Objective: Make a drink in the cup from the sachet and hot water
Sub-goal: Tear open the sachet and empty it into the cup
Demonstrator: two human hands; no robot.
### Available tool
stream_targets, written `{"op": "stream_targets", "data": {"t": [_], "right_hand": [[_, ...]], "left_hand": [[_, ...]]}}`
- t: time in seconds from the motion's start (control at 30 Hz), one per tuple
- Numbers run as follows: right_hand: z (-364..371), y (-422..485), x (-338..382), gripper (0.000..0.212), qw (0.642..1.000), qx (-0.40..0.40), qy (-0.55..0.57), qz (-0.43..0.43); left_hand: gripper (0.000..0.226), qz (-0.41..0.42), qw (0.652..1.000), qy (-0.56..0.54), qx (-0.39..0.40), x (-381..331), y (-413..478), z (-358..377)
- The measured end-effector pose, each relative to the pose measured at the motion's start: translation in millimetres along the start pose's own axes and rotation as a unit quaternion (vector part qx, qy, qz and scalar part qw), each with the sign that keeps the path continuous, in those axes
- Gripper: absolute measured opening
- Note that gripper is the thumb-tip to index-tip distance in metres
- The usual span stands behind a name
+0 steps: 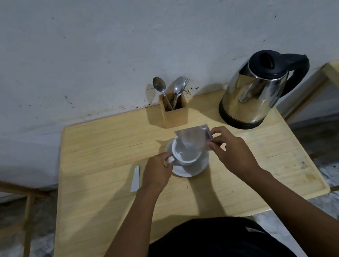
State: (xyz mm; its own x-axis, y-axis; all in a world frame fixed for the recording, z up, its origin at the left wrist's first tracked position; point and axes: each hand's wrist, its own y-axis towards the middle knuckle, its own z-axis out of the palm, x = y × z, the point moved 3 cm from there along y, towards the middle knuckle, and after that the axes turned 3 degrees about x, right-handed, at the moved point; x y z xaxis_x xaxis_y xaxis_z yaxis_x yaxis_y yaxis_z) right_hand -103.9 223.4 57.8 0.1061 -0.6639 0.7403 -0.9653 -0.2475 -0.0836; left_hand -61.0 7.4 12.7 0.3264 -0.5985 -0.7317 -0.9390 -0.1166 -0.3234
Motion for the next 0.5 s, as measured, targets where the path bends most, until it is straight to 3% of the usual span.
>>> {"op": "stream_targets", "data": {"t": [0.17, 0.33, 0.5], "right_hand": [[-4.9, 13.9, 1.5, 0.017, 0.994, -0.02, -0.094, -0.044], [-7.6, 23.9, 12.1, 0.011, 0.983, -0.055, -0.111, -0.132], [-8.7, 33.7, 12.3, 0.009, 0.98, -0.041, -0.126, -0.149]], "left_hand": [[0.016, 0.026, 0.999, -0.029, -0.004, 1.8, 3.4, -2.0], [0.019, 0.036, 0.999, -0.016, -0.01, 1.4, 7.8, -4.4], [0.024, 0.014, 0.999, -0.031, 0.004, 2.4, 9.1, -6.0]]}}
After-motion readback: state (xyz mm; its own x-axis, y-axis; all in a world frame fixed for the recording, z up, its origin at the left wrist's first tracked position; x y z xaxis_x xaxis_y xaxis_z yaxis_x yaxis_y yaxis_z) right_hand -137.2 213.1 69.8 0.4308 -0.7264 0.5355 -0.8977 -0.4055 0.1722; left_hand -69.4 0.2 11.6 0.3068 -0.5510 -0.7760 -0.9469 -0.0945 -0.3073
